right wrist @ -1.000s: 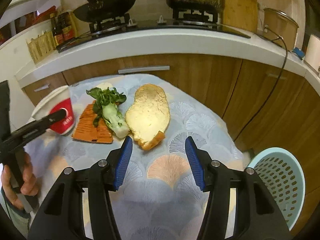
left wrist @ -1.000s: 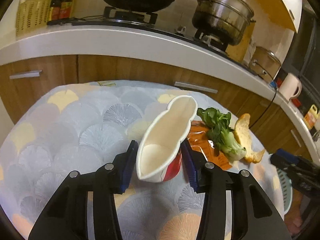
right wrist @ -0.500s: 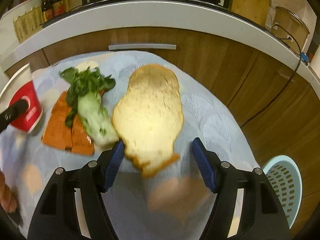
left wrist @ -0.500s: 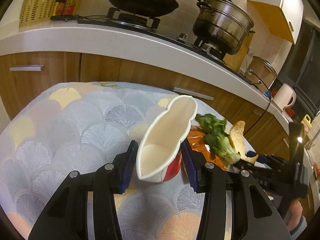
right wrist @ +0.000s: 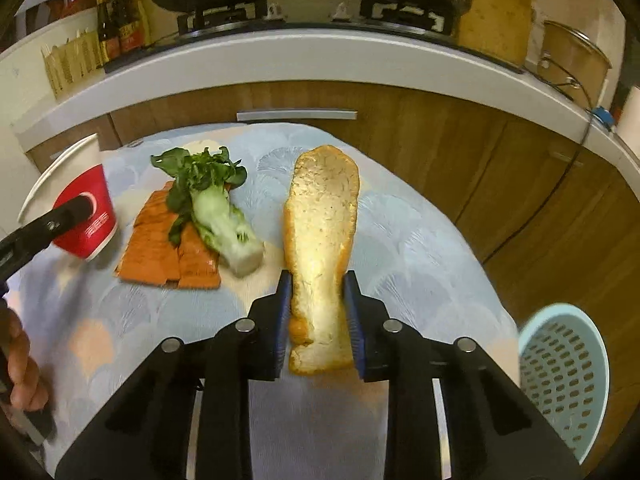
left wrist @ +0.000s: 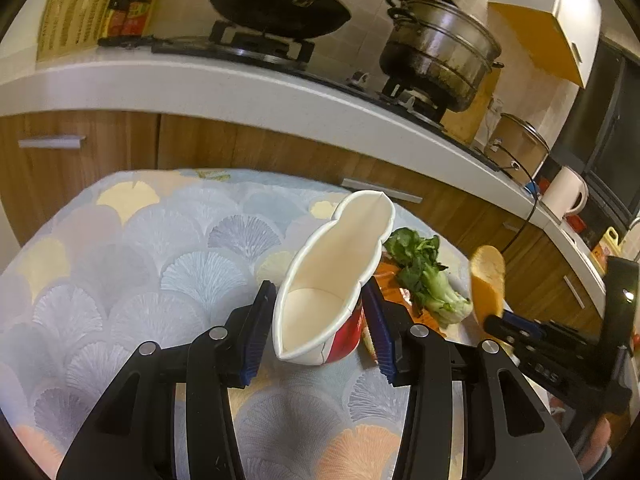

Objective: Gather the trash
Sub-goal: 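Carry the cup and bread crust over the basket and open both tools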

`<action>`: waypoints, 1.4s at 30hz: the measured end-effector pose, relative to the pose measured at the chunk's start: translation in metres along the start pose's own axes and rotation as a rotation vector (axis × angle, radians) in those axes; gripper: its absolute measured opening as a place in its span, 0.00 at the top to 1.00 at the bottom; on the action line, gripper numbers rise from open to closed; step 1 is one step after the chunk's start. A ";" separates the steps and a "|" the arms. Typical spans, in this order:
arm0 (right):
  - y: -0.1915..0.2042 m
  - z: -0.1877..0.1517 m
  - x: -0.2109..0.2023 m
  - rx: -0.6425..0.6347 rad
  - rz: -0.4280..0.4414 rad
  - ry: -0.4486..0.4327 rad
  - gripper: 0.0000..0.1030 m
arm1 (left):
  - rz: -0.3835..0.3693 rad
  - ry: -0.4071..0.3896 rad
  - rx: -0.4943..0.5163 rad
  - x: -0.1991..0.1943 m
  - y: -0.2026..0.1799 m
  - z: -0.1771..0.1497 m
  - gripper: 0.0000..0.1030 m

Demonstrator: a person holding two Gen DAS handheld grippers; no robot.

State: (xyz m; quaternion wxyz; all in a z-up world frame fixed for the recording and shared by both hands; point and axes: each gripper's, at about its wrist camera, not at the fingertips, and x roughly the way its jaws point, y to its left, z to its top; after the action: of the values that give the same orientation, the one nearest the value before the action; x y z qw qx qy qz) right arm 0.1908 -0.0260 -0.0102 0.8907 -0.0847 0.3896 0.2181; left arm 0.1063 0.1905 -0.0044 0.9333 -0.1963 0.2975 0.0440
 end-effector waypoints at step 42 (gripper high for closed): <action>-0.215 -0.109 -0.154 0.357 -0.134 -0.104 0.78 | -0.377 0.213 0.329 0.009 -0.311 -0.075 0.58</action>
State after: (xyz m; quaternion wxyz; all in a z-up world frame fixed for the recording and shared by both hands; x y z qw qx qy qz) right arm 0.1246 -0.3014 0.0239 0.9231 0.0601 0.3690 0.0901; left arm 0.1352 -0.1248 0.0403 0.9078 -0.0974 0.3552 -0.2004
